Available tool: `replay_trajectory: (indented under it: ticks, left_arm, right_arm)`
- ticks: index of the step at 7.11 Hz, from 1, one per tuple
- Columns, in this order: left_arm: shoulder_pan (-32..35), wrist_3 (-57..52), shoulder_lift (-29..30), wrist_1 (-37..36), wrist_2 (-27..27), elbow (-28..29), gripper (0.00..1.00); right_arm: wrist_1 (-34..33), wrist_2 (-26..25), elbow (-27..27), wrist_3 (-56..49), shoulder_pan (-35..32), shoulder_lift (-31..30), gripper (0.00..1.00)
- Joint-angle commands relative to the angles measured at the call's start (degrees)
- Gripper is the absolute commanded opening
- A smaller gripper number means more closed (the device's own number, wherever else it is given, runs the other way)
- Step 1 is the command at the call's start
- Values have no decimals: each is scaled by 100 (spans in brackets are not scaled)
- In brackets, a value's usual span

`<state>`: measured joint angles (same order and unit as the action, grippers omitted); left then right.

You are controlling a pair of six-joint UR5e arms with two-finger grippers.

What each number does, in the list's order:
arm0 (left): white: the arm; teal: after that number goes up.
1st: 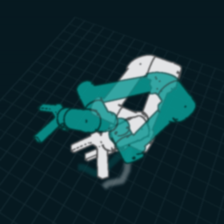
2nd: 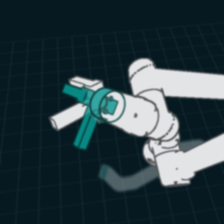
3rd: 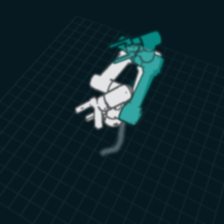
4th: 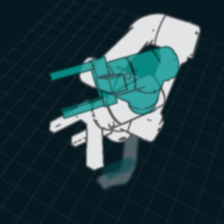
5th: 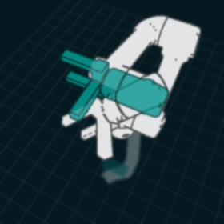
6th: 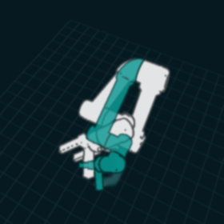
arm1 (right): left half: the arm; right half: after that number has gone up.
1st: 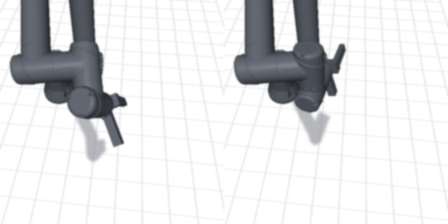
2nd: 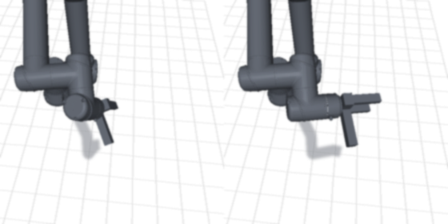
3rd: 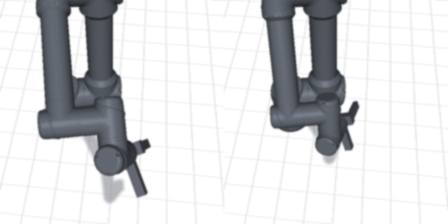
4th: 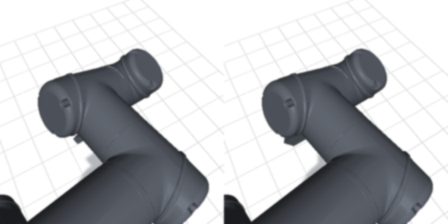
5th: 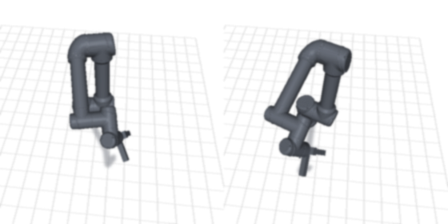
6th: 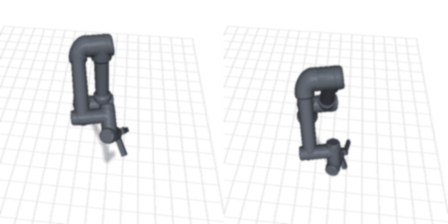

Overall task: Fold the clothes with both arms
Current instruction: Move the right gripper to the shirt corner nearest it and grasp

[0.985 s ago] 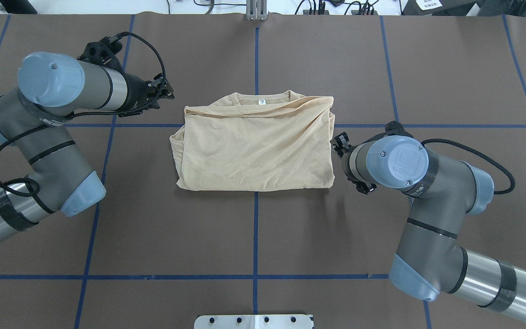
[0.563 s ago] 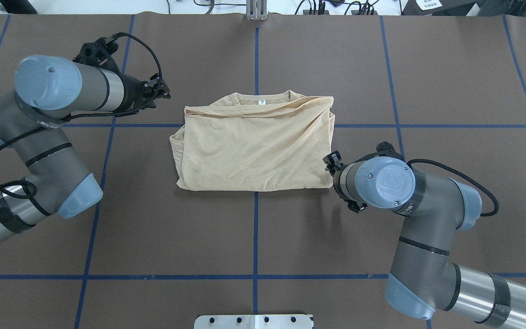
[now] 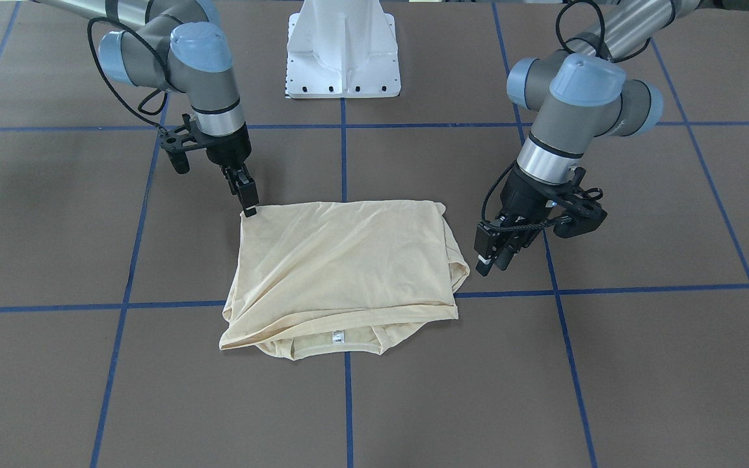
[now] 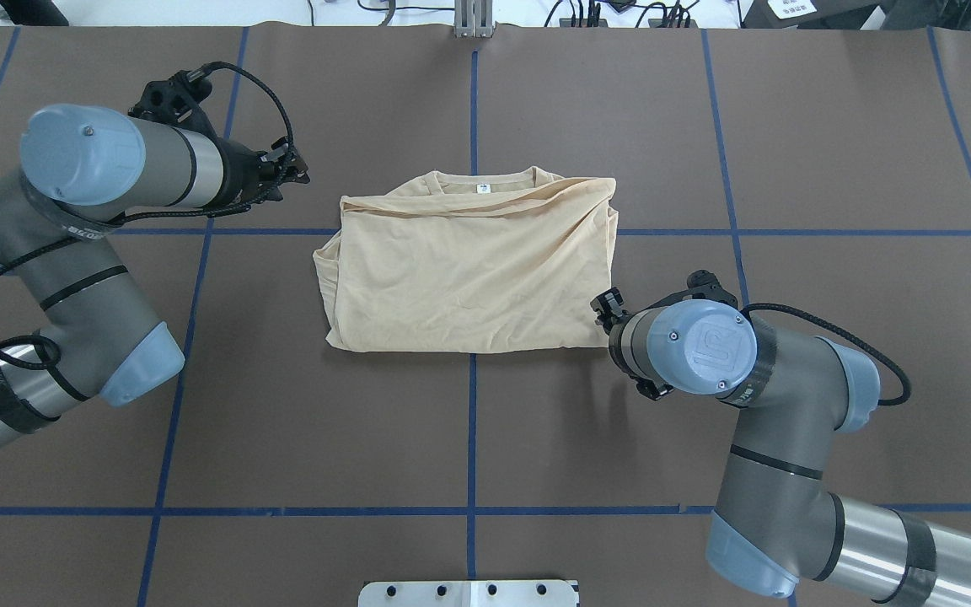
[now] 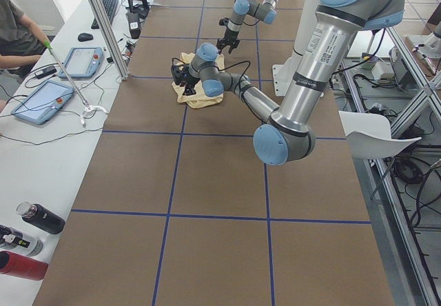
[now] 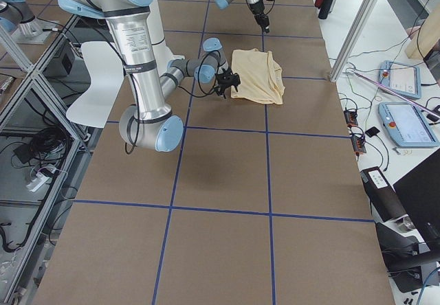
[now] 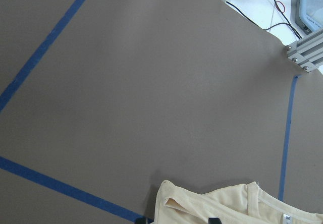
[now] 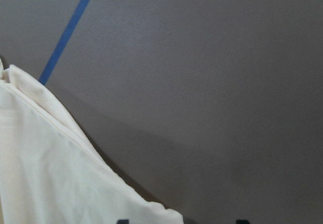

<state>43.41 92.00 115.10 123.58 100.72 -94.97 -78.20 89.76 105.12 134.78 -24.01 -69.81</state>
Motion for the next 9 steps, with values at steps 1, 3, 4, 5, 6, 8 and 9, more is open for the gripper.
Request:
replay_trajectory:
  ticks: [1, 3, 4, 5, 6, 8, 9]
  left_arm:
    - [9, -146, -14, 0, 0, -4, 50]
    - [27, -147, -14, 0, 0, -4, 50]
    - [27, -147, -23, 0, -52, -4, 50]
    - [27, -147, -31, -9, -70, -21, 50]
    - [44, -147, -40, 0, -79, -22, 50]
    - [44, -147, -128, 0, -79, -57, 50]
    - [44, -147, -146, 0, -79, -57, 50]
  right_arm:
    - [-2, -2, -18, -13, 2, 11, 73]
    - [-2, -29, -62, -31, 2, 20, 73]
    - [-2, -29, -71, -31, -7, 55, 68]
    - [-11, -37, -71, -22, -7, 90, 39]
    - [-11, -29, -71, -31, -42, 117, 0]
    - [-11, -11, -123, -188, -164, 204, 0]
    - [-11, 67, -115, -250, -252, 231, 0]
